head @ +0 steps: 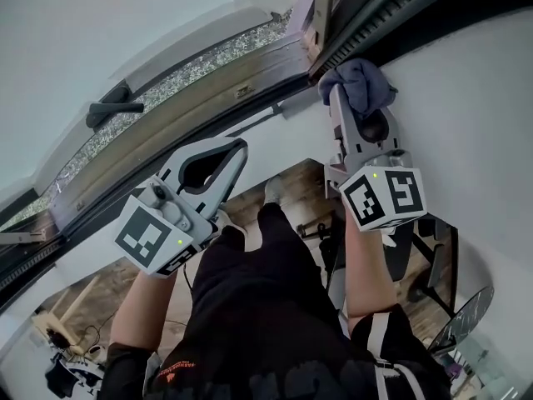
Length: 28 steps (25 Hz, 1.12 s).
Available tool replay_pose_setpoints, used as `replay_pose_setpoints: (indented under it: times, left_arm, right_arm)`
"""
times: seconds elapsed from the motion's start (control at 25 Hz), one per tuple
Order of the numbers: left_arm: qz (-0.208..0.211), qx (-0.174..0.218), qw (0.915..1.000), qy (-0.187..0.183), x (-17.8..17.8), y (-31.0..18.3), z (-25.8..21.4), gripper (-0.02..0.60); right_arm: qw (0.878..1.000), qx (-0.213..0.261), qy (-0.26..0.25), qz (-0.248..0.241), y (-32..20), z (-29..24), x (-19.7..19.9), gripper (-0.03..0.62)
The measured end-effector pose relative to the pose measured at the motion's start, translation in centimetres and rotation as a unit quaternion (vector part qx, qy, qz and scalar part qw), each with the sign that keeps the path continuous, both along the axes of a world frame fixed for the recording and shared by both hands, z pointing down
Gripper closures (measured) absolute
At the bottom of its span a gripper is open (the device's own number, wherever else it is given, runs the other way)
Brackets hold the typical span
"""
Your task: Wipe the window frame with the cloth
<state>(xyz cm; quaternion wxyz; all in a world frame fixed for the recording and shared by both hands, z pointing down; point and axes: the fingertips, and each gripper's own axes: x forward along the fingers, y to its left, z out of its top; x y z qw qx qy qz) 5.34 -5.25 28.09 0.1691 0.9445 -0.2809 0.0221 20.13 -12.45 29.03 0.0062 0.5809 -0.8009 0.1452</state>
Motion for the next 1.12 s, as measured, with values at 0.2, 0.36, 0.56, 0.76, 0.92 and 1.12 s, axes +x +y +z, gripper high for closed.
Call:
replay_pose_setpoints:
  times: [0.2, 0.36, 0.56, 0.76, 0.92, 1.12]
  left_arm:
    - [0.000, -0.010, 0.9999, -0.001, 0.2, 0.0, 1.5, 0.561]
    - [0.001, -0.016, 0.9999, -0.002, 0.5, -0.1, 2.5, 0.561]
    - [-0.003, -0.029, 0.9996, 0.000, 0.8, 0.0, 4.1, 0.561]
    - [-0.007, -0.039, 0.9992, 0.002, 1.0, -0.1, 5.4, 0.561]
    - [-0.008, -0.046, 0.9989, 0.003, 1.3, -0.3, 6.5, 0.561]
    - [-0.005, -0.053, 0.9986, 0.004, 1.8, -0.3, 7.6, 0.561]
  right_arm:
    - [1.000, -0.008, 0.002, -0.002, -0.1, 1.7, 0.0, 0.477]
    - [1.000, -0.017, -0.003, 0.003, -0.1, 3.3, 0.2, 0.477]
    - [1.000, -0.028, 0.000, 0.004, -0.2, 5.6, 0.5, 0.476]
    - [0.999, -0.041, 0.004, 0.001, -0.2, 7.7, 0.7, 0.476]
    - [0.999, -0.052, 0.005, -0.002, -0.3, 9.4, 0.8, 0.477]
    - [0.998, -0.066, 0.003, -0.002, -0.4, 11.4, 0.9, 0.476]
